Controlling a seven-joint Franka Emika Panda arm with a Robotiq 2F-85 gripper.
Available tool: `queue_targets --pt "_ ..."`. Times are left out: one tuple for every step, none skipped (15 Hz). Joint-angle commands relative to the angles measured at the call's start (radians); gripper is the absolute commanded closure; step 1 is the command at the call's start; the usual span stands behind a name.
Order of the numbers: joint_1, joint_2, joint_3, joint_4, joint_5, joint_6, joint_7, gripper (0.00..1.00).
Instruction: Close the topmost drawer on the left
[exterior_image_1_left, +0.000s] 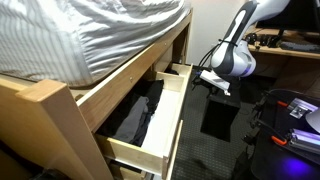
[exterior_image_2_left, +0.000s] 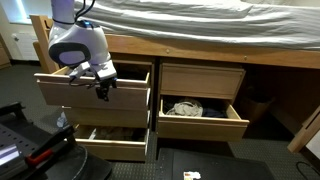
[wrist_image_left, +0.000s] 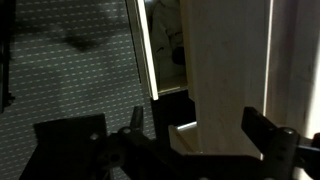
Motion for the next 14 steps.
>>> queue_targets --pt "0.018 -0.008 -0.024 -0.005 -0.048 -0.007 0.051 0.00" --pt "0.036 0.001 -0.032 0.017 -0.053 -0.010 0.054 0.00" --pt "0.052 0.027 -0.037 0.049 -0.074 -0.014 0.058 0.00" --pt "0.085 0.041 -0.052 0.086 -0.080 -0.017 0.065 0.00" --pt "0.118 0.062 -0.063 0.118 -0.092 -0.020 0.064 0.00" --pt "0.166 0.080 -0.081 0.157 -0.095 -0.023 0.059 0.00" --pt "0.213 0.098 -0.102 0.186 -0.088 -0.029 0.056 0.00" --pt "0.250 0.119 -0.122 0.204 -0.088 -0.025 0.051 0.00" --pt "0.278 0.128 -0.136 0.218 -0.084 -0.030 0.051 0.00" --pt "0.305 0.145 -0.147 0.248 -0.081 -0.035 0.049 0.00" --pt "0.319 0.163 -0.149 0.273 -0.086 -0.030 0.047 0.00" --pt "0.326 0.177 -0.146 0.300 -0.089 -0.025 0.050 0.00" --pt "0.330 0.185 -0.145 0.337 -0.092 -0.023 0.052 0.00" --pt "0.336 0.194 -0.143 0.368 -0.088 -0.023 0.055 0.00"
